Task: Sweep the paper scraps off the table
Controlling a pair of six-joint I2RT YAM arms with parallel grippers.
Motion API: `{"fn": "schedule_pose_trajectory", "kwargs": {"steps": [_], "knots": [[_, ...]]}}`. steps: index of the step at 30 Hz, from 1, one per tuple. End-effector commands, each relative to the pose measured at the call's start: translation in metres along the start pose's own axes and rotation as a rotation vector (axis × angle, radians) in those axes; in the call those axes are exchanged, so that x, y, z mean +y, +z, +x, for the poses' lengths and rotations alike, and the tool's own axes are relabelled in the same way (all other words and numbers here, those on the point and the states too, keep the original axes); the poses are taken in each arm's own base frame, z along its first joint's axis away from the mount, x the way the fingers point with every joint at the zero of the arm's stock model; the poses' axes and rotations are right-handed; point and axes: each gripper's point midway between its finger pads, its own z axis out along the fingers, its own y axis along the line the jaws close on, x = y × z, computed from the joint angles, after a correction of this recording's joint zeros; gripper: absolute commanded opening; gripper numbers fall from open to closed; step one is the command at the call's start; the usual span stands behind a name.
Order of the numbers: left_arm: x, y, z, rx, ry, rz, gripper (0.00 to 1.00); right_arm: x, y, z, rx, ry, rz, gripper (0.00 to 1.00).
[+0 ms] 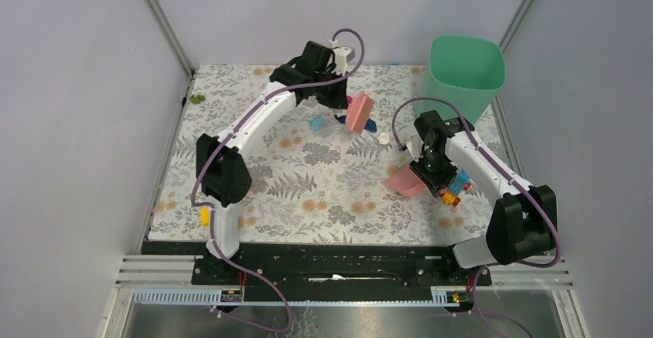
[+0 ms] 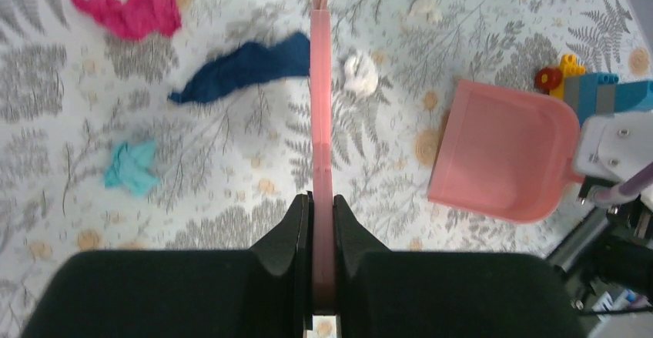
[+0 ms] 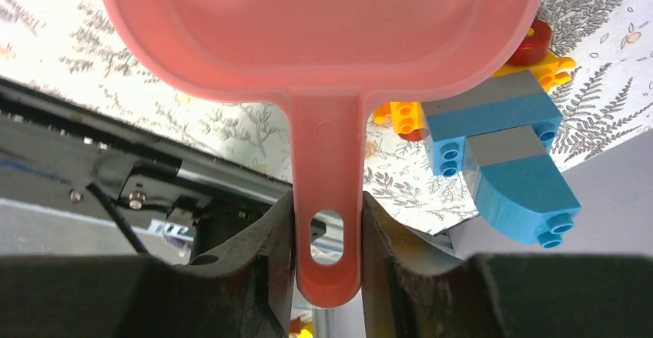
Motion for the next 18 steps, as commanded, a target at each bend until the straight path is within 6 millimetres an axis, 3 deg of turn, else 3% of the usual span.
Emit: {"fn": "schedule_pose_trajectory", "kwargs": {"steps": [1,7,10,14,18], "knots": [[-0.004,0.026,-0.038,-0.115,0.087,-0.048,0.0,-0.013,0.006,-0.009,-0.098,0.099,0.117,0.0],[-0.016,0.058,-0.058,-0.169,0.134,-0.065,0.0,-0.009,0.035,-0.015,-0.051,0.128,0.081,0.0],[-0.014,0.073,-0.059,-0.195,0.134,-0.104,0.0,-0.011,0.037,-0.026,-0.058,0.137,0.075,0.0],[-0.015,0.093,-0.052,-0.183,0.162,-0.117,0.0,-0.015,0.036,-0.029,-0.052,0.136,0.087,0.0],[-0.036,0.103,-0.033,-0.125,0.153,-0.028,0.0,-0.006,0.038,-0.029,-0.04,0.146,0.032,0.0]]}}
